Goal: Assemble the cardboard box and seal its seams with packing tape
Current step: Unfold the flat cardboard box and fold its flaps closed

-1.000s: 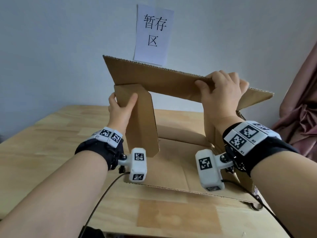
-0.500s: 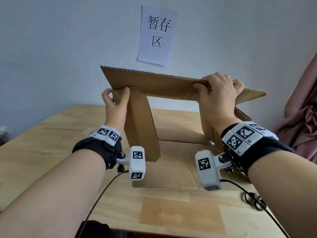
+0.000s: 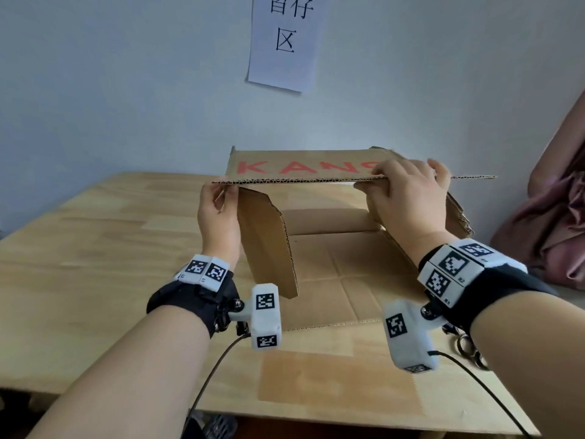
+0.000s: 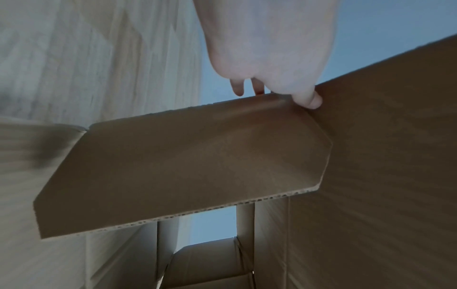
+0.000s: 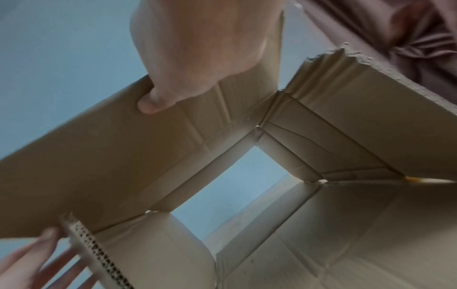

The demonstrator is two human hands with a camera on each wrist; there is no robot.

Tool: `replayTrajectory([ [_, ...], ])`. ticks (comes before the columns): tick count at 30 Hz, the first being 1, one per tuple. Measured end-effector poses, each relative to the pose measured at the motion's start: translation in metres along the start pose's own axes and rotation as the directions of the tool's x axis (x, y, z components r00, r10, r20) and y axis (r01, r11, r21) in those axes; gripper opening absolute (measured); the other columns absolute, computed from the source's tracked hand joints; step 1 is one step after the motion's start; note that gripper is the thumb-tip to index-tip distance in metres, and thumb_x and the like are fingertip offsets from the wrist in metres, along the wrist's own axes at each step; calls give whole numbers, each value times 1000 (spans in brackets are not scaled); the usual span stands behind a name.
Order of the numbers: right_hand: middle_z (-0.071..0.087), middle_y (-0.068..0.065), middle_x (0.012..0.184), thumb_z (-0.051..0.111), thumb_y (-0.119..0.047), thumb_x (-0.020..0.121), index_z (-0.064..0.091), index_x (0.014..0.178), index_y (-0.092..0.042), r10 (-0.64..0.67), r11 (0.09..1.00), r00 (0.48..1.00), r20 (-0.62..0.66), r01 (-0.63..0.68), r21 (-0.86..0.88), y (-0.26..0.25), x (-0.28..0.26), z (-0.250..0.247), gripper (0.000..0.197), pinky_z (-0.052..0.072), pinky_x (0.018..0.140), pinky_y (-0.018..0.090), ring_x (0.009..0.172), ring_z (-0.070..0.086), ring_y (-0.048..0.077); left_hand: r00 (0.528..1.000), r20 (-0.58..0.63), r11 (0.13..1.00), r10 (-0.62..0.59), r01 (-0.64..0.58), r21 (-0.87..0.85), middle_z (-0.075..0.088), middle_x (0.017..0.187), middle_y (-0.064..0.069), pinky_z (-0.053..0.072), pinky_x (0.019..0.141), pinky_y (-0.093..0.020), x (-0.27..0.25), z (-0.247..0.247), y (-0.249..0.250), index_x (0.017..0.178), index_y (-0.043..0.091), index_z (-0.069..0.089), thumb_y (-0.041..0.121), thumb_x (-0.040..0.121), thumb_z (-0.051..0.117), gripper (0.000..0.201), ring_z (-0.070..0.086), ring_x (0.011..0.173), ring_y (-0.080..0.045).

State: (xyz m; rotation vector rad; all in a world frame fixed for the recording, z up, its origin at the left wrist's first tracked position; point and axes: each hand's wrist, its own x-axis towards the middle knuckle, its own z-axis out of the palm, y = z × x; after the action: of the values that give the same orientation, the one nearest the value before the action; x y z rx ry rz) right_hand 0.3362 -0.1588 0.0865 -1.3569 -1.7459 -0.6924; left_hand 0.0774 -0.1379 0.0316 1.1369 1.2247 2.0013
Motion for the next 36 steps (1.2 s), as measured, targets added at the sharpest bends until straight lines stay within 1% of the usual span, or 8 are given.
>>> replayTrajectory([
  [5, 63, 4, 70, 55, -40, 85, 61, 76, -11, -148, 986, 984, -101, 140, -86, -27, 24, 12, 31, 23, 79, 37, 70, 59, 30, 990, 131, 999, 48, -47, -11, 59, 104, 8, 44, 94, -23, -6, 17, 3, 107, 20, 51, 23, 91, 62, 20, 56, 100, 0],
  [10, 54, 3, 63, 53, -49, 86, 51, 66, -10, -167, 984, 975, -146, 156, -85, -36, 33, 13, 44, 20, 69, 36, 63, 51, 27, 951, 299, 984, -75, 21, 180, 50, 131, 6, 42, 104, -39, 10, 10, -16, 132, 28, 36, 47, 67, 78, 80, 50, 122, -10],
  [16, 54, 2, 61, 60, -48, 85, 51, 64, -11, -179, 983, 971, -157, 170, -68, -37, 32, 11, 43, 20, 68, 35, 61, 50, 27, 967, 255, 940, -2, -85, 330, 55, 124, 1, 44, 100, -39, 13, 15, -18, 126, 21, 41, 16, 78, 73, 58, 54, 112, -14],
  [24, 56, 2, 61, 52, -53, 83, 56, 63, -10, -132, 991, 987, -94, 129, -30, -38, 28, 9, 47, 21, 67, 34, 63, 51, 28, 977, 207, 872, 45, -140, 470, 60, 115, 2, 46, 89, -31, 14, 16, -16, 122, 15, 44, 16, 83, 68, 46, 58, 108, -21],
  [29, 62, 7, 75, 59, -32, 88, 64, 77, -8, -104, 994, 993, 60, 103, 19, -49, 36, 8, 26, 22, 74, 35, 77, 50, 30, 954, 180, 884, 240, -291, 365, 37, 136, -3, 35, 100, -25, 10, -3, 23, 137, 12, 31, 28, 75, 78, 79, 44, 121, -19],
  [32, 62, 8, 84, 51, -17, 93, 64, 86, -7, -126, 992, 980, 157, 123, 30, -69, 39, 6, 18, 22, 78, 36, 85, 47, 30, 840, 276, 622, 468, -535, 572, 29, 147, -6, 19, 113, -38, 5, -3, 68, 141, 14, 33, 37, 75, 76, 82, 26, 138, -26],
  [34, 62, 7, 88, 46, -15, 95, 64, 91, -7, -137, 990, 971, 197, 131, 44, -78, 39, 3, 20, 24, 80, 36, 88, 47, 30, 774, 446, 325, 449, -607, 725, 28, 152, -3, 6, 115, -48, 5, -3, 88, 132, 23, 48, 40, 79, 71, 60, 15, 142, -32],
  [36, 64, 6, 90, 45, -14, 96, 66, 96, -10, -153, 987, 962, 225, 139, 77, -80, 39, -4, 21, 25, 79, 35, 88, 49, 30, 740, 555, 153, 380, -642, 751, 38, 147, 0, -4, 112, -56, 7, -4, 96, 109, 25, 65, 39, 84, 65, 29, 15, 142, -33],
])
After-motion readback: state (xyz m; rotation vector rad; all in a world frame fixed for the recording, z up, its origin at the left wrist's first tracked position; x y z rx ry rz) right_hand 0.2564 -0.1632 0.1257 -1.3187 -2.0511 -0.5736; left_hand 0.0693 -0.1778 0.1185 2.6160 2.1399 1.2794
